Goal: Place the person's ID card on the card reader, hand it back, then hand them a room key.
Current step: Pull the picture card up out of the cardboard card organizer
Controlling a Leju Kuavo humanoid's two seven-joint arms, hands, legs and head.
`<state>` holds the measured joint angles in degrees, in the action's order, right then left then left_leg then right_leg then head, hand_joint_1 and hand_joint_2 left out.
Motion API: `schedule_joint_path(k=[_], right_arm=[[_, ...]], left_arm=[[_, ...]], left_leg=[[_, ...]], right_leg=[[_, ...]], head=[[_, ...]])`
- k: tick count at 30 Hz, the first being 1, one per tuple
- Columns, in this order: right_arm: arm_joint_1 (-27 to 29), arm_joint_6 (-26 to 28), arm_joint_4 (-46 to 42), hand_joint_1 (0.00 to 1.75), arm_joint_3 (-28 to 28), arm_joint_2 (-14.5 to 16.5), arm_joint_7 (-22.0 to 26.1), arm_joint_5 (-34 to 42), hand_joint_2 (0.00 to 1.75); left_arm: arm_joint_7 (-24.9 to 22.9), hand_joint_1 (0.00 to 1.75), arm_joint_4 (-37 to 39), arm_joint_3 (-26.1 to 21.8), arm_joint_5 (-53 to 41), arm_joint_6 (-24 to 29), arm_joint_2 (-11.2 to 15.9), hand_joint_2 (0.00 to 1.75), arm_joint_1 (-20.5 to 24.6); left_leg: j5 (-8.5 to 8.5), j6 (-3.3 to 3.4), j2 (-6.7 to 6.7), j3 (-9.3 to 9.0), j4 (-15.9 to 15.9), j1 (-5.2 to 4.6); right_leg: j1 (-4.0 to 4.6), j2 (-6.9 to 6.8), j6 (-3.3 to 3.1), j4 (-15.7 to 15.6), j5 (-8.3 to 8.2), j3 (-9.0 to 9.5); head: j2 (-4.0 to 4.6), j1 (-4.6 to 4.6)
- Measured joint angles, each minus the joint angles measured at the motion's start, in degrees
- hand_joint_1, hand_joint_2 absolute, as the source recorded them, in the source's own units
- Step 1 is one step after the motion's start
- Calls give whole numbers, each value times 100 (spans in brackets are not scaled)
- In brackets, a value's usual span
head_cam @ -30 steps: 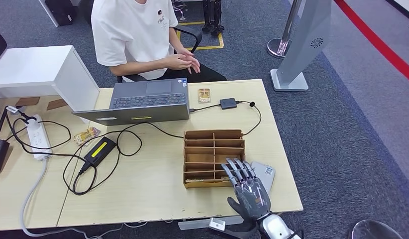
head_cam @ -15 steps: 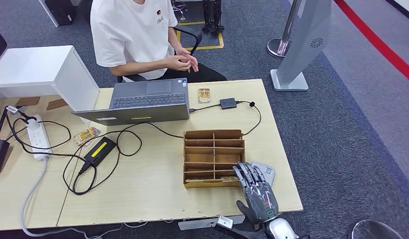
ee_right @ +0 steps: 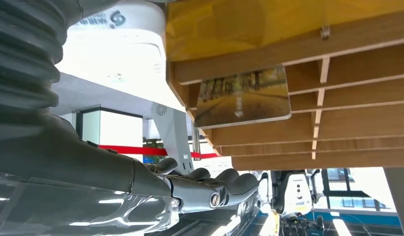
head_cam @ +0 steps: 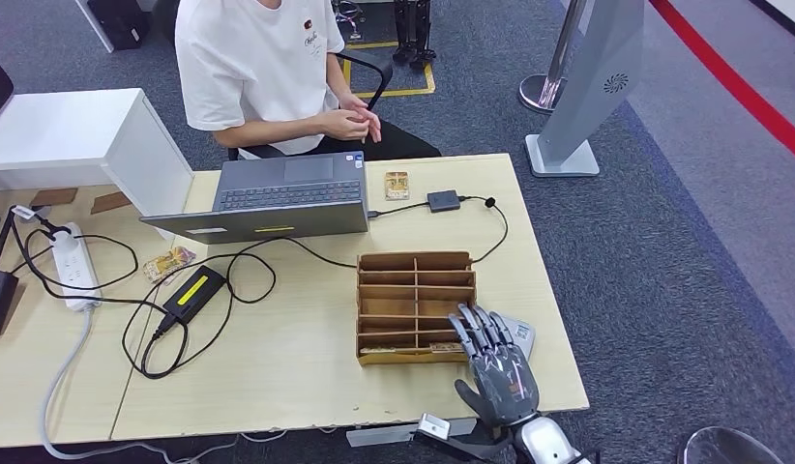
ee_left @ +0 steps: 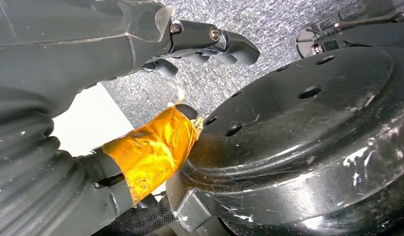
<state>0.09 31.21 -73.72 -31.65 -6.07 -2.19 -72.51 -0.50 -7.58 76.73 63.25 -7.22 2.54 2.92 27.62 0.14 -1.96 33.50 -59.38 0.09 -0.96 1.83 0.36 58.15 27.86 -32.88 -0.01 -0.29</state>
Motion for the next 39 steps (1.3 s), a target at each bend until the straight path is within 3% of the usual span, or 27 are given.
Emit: schedule_joint_path(k=[13,22,23,26,27,34,39], right_arm=[[-241,-174,58,0,0,150,98,9,175],[-600,-226,547,0,2,287,150,119,175],[-617,-223,583,29,2,298,157,119,175],[-645,-216,658,158,2,324,174,120,175],[-649,-214,674,172,2,330,178,131,175],[-663,-208,719,175,5,355,209,227,175],[-662,-201,694,175,61,359,173,207,175]], left_arm=[[0,0,1,79,-2,-19,0,175,5],[0,0,2,103,-15,-34,5,175,18],[0,0,1,104,-15,-34,6,175,18],[0,0,0,104,-15,-35,7,175,18],[0,0,0,104,-15,-35,7,175,18],[185,0,1,162,-172,196,8,175,20],[889,0,0,371,-607,728,25,175,33]], left_leg=[[0,0,0,0,0,0],[-1,0,0,-1,0,0],[-1,0,0,-1,0,0],[-1,0,0,0,0,0],[-1,0,0,0,0,0],[0,0,0,-1,0,0],[-1,0,0,-5,0,1]], right_leg=[[0,0,0,1,0,0],[0,0,0,1,0,1],[0,0,0,1,0,1],[0,0,0,1,0,0],[0,0,0,1,0,0],[0,0,0,0,0,0],[1,0,0,0,-1,3]], head=[[1,-1],[1,0],[1,0],[1,1],[1,1],[1,0],[1,0]])
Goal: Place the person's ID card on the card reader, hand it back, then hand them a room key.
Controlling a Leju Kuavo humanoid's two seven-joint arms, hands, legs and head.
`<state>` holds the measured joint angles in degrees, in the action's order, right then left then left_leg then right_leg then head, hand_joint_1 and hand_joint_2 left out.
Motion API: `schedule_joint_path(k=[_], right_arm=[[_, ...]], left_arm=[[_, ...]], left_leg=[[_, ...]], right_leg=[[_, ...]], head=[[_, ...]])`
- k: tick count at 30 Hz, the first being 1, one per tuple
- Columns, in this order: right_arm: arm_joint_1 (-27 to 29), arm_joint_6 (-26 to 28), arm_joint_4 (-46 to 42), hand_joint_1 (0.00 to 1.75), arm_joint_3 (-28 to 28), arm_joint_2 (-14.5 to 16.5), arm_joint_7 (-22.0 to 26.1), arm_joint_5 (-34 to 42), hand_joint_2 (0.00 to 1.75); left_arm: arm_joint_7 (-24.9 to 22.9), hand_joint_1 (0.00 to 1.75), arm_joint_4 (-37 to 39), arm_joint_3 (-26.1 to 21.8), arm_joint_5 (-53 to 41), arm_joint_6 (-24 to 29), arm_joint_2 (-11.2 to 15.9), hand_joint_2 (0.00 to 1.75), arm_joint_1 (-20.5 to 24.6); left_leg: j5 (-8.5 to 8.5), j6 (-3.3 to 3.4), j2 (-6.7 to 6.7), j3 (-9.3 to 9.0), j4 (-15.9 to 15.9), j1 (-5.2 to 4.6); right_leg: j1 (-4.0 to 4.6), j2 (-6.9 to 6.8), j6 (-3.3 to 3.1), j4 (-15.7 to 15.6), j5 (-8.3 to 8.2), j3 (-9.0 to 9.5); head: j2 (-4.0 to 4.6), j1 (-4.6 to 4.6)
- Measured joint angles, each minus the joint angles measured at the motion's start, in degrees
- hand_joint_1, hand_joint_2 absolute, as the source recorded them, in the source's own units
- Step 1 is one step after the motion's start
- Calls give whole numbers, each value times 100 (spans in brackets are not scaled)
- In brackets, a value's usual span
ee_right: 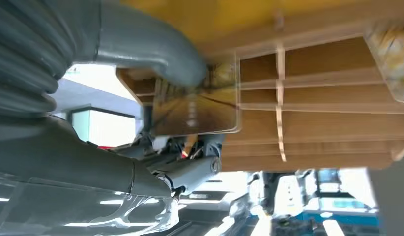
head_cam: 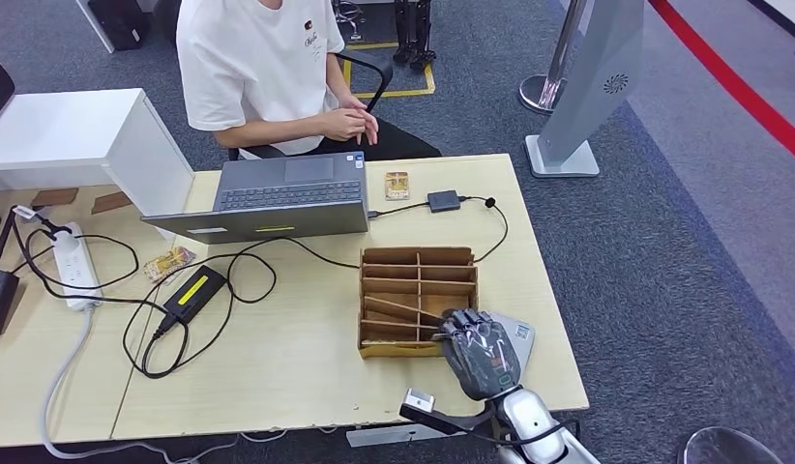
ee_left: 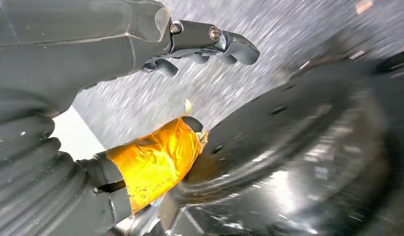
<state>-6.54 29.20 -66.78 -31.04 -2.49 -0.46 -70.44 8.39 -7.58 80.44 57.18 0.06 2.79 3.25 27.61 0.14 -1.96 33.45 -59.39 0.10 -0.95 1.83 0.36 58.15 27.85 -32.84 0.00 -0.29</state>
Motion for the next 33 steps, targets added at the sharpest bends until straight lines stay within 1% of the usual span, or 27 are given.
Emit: schedule_joint_path(k=[2,6,11,17,25,33], right_arm=[[3,-9,-22,175,43,3,-16,-15,175],[14,-31,-49,175,82,8,-19,-36,175],[31,-66,-90,174,128,16,-23,-89,175],[39,-75,-110,175,135,32,9,-99,175],[64,-99,-173,175,163,41,9,-101,175],[18,-327,-468,175,179,26,60,127,175]], left_arm=[[244,0,-1,84,-110,149,4,175,6],[321,0,1,176,-122,206,6,175,11],[294,0,0,231,-73,140,8,175,14],[140,0,0,241,134,-226,10,175,15],[129,0,1,239,250,-236,11,175,14],[-3,0,1,239,276,-328,20,175,15]], left_leg=[[0,0,0,-1,0,0],[0,0,0,-2,-1,0],[0,0,0,-2,-1,0],[0,0,0,-2,0,0],[0,0,1,-2,0,0],[0,0,2,-1,0,0]], right_leg=[[0,0,0,0,0,2],[0,0,0,0,0,4],[0,0,0,-1,0,3],[0,0,0,-1,0,2],[0,0,0,0,0,3],[0,2,-1,0,-1,2]], head=[[0,1],[-1,-1],[-1,-1],[0,1],[-1,-1],[-2,0]])
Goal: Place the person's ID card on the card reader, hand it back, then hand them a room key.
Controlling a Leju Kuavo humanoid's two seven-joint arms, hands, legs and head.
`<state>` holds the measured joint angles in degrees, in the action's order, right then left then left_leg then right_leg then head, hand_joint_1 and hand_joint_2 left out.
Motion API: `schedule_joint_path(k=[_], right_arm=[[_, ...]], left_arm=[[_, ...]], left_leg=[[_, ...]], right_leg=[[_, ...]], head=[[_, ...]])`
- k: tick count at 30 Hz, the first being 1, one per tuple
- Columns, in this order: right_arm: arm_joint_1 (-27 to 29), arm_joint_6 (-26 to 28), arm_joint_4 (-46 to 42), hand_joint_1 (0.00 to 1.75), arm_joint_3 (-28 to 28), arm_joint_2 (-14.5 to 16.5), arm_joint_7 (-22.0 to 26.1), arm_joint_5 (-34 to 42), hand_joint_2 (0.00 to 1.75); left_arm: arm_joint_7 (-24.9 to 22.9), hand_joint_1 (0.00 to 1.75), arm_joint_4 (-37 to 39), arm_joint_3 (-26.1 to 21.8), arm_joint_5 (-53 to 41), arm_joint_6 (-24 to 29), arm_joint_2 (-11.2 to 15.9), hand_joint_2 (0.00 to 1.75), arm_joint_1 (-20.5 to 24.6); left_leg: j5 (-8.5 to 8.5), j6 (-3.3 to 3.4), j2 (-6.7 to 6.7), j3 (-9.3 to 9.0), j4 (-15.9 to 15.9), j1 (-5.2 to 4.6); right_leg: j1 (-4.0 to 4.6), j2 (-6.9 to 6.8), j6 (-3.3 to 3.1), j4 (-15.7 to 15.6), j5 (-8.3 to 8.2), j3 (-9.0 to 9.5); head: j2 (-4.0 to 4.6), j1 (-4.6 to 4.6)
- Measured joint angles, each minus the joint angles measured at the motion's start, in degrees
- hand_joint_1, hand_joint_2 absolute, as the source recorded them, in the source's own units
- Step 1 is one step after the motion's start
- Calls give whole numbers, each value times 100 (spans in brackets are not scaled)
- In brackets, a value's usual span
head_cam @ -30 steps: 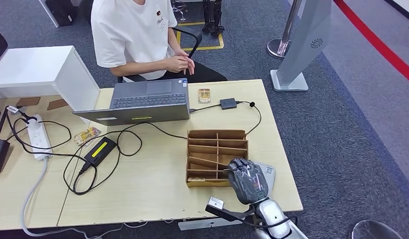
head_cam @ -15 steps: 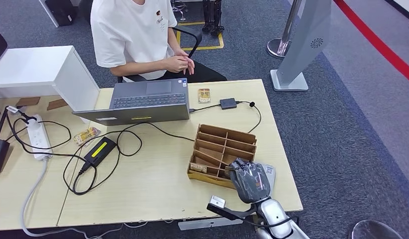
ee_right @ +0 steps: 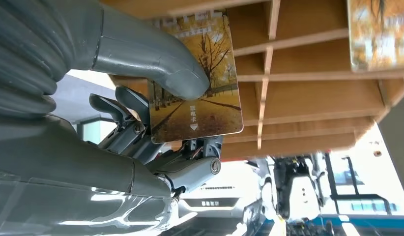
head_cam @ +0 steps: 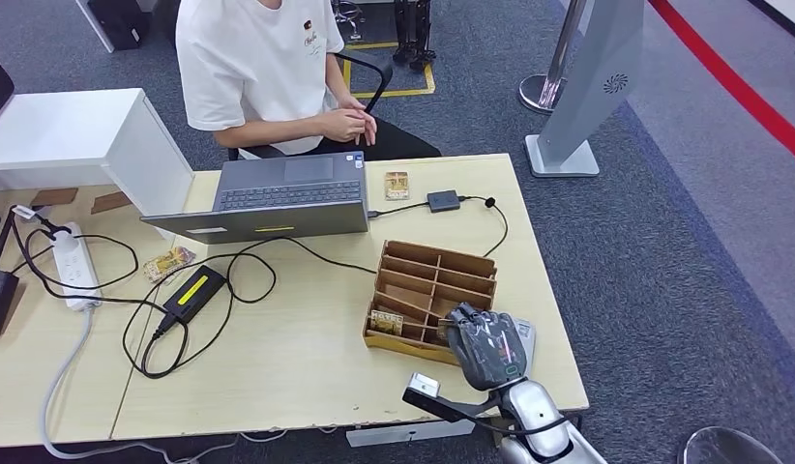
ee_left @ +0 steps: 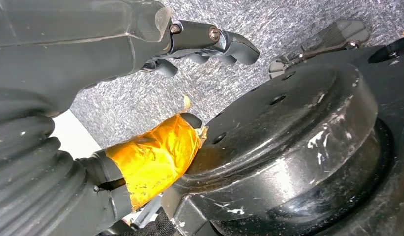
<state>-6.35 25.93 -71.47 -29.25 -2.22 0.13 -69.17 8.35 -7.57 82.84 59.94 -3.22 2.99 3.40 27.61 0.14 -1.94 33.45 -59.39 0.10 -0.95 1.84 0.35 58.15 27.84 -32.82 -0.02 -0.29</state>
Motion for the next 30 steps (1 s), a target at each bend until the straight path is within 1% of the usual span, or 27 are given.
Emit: schedule_joint_path(k=[6,17,22,27,30], right_arm=[[-137,-115,-169,175,1,-46,4,67,175],[-724,-526,-661,175,-7,-257,-2,229,175],[-1121,-712,-726,175,-33,-296,-68,329,175],[-1492,-775,-705,175,-88,-306,-133,393,175],[-1920,-703,-511,175,-144,-265,-203,321,175]], left_arm=[[-44,0,0,0,3,-31,8,175,-1],[-40,0,0,0,-44,-15,9,175,2],[-40,0,-1,1,-43,-30,11,175,3],[-40,0,0,5,-57,-34,12,175,6],[-39,0,0,39,-114,-59,17,175,27]], left_leg=[[0,0,0,0,0,0],[0,0,0,2,-1,0],[-1,-1,0,2,-1,0],[-1,-1,0,5,-1,0],[-4,-2,1,5,-1,0]], right_leg=[[0,0,-1,3,-1,-1],[0,0,-1,3,-1,-2],[0,0,-1,3,-2,-3],[0,0,-2,7,-2,-4],[0,2,-4,9,-4,-5]], head=[[1,0],[2,0],[1,0],[1,0],[2,-1]])
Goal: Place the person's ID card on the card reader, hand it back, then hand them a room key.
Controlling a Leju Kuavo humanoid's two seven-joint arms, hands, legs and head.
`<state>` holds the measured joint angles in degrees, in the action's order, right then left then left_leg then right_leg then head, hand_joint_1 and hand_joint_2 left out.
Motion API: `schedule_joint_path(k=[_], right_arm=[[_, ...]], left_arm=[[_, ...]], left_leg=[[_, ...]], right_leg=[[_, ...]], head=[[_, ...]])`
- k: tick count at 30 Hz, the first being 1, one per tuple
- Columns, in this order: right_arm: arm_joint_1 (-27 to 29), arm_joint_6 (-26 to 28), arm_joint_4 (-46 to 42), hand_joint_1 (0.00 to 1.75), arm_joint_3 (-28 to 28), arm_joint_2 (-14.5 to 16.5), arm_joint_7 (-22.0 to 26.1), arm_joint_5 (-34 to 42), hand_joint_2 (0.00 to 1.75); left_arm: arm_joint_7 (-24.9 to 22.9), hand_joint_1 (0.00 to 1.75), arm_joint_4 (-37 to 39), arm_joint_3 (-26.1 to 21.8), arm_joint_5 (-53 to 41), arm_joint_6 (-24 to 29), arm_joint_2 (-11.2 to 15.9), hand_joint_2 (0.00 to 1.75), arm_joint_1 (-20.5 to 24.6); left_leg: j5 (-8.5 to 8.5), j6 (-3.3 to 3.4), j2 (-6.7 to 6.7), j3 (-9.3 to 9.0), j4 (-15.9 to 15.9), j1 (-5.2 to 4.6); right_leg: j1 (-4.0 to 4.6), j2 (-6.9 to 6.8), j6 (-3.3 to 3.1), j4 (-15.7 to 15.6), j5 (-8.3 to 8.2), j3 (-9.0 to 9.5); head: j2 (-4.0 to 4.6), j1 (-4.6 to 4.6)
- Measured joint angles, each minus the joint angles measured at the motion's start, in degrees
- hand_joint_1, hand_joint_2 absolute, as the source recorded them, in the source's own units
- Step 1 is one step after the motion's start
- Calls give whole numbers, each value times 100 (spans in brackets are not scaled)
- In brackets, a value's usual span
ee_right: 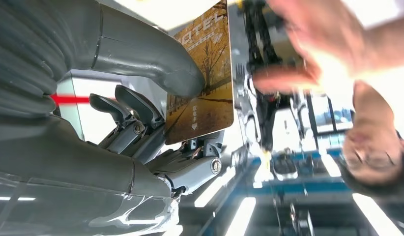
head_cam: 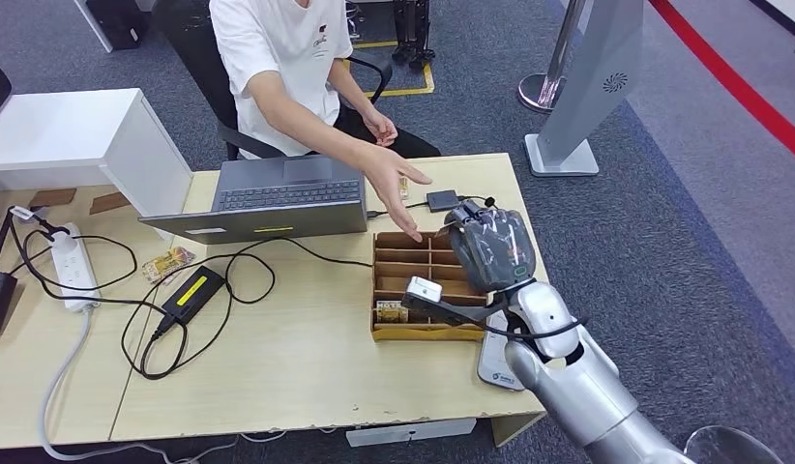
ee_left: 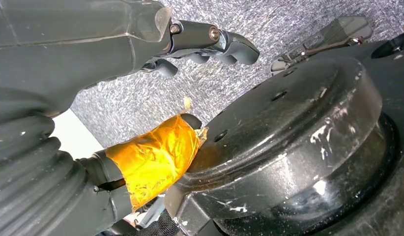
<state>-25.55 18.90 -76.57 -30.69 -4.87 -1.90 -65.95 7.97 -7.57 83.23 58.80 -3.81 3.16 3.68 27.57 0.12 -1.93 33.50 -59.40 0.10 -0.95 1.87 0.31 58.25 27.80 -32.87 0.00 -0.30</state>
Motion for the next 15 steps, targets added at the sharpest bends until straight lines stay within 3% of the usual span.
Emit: schedule_joint_path(k=[7,15], right_arm=[[-1143,1023,1155,175,-45,399,-187,-604,175],[-1561,1274,1850,175,-46,648,-203,-677,175]], left_arm=[[9,0,-1,147,-186,-50,26,175,62],[8,0,-1,216,-244,-56,32,175,67]], left_leg=[[-12,-3,-2,-3,0,2],[-12,-3,-3,-2,0,4]], right_leg=[[1,-2,-8,2,-6,0],[2,-3,-8,2,-6,-1]], head=[[-1,0],[-1,0]])
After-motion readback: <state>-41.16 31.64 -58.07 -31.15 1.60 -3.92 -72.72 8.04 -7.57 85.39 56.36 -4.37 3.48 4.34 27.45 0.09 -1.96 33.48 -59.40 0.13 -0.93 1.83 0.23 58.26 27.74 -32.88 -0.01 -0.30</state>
